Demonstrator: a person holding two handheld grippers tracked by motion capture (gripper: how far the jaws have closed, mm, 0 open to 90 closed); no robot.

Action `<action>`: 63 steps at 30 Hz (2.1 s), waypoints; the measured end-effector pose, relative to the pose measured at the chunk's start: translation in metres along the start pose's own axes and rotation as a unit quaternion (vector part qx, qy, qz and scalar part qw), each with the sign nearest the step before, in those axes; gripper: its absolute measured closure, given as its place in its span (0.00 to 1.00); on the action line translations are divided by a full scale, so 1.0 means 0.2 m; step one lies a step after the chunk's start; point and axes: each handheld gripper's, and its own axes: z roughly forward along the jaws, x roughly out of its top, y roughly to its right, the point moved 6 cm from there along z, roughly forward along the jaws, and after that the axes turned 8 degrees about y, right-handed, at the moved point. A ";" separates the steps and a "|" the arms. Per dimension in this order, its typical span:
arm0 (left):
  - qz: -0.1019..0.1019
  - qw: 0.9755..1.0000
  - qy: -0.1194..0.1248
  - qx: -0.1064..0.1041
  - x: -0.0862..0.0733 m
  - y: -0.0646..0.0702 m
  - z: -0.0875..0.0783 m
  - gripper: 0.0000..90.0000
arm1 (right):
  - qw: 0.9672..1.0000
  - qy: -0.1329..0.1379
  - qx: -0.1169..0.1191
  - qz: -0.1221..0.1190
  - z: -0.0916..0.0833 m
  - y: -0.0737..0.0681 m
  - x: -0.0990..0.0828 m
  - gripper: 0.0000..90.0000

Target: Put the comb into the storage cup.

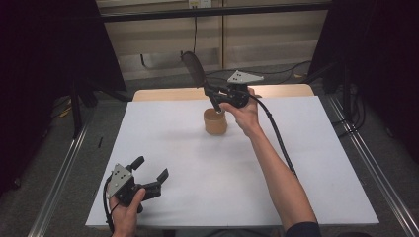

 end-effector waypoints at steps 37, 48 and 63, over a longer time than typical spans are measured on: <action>0.011 1.000 -0.004 0.002 -0.01 -0.01 0.01 0.04 | 1.000 -0.011 -0.026 0.000 0.00 0.04 -0.23 0.81; 0.013 1.000 -0.001 0.003 0.00 -0.02 0.01 0.04 | 0.999 -0.020 -0.023 -0.012 0.01 0.02 -0.25 0.81; 0.015 1.000 0.001 0.007 0.00 -0.03 0.00 0.04 | 0.999 -0.030 -0.022 -0.003 0.01 0.02 -0.28 0.81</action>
